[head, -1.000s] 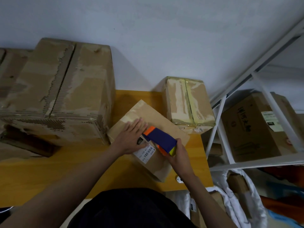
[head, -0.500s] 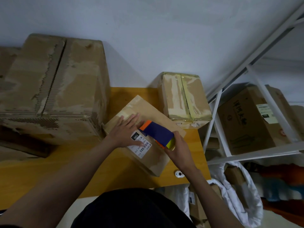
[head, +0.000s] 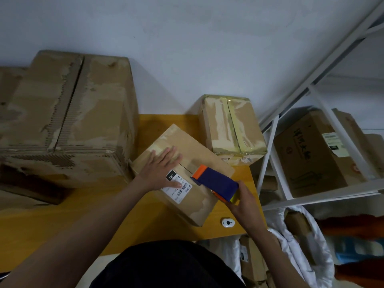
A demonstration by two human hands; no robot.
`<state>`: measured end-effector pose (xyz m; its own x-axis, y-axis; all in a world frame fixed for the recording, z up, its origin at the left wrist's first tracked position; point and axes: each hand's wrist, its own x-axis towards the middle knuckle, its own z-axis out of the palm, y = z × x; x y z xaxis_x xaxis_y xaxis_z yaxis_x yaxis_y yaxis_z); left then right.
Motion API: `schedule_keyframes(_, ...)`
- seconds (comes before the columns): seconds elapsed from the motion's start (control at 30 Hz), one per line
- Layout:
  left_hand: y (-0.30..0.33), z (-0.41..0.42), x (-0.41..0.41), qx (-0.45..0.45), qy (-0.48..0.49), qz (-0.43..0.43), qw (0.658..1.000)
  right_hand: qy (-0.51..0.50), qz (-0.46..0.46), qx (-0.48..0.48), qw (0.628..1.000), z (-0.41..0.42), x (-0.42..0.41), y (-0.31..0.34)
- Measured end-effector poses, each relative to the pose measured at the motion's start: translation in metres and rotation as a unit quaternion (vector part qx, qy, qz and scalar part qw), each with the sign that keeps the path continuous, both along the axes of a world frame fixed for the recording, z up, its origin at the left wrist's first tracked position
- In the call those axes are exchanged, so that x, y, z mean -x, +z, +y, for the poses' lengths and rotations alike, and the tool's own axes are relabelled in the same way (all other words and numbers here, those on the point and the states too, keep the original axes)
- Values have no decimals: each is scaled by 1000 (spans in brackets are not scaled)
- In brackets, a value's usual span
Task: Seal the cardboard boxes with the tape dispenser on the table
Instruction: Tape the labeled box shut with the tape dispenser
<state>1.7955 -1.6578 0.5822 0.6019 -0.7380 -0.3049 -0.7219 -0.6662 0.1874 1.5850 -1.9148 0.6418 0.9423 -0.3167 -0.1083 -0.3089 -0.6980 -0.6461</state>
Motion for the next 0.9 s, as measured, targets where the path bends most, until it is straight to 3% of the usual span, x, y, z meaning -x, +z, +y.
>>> schedule_keyframes(0.37, 3, -4, 5, -10, -31, -19, 999, 12, 1, -30, 999, 0, -7, -3)
schedule_keyframes(0.57, 11, -13, 25, 22, -114, -32, 993, 9, 8, -41, 999, -2, -10, -9)
schedule_keyframes(0.7, 3, -22, 36, 31, -69, 7, 997, 11, 10, -62, 998, -1, -13, -11)
schedule_keyframes(0.9, -3, -21, 35, 47, -45, -18, 998, 16, 7, -85, 996, 15, -22, -11)
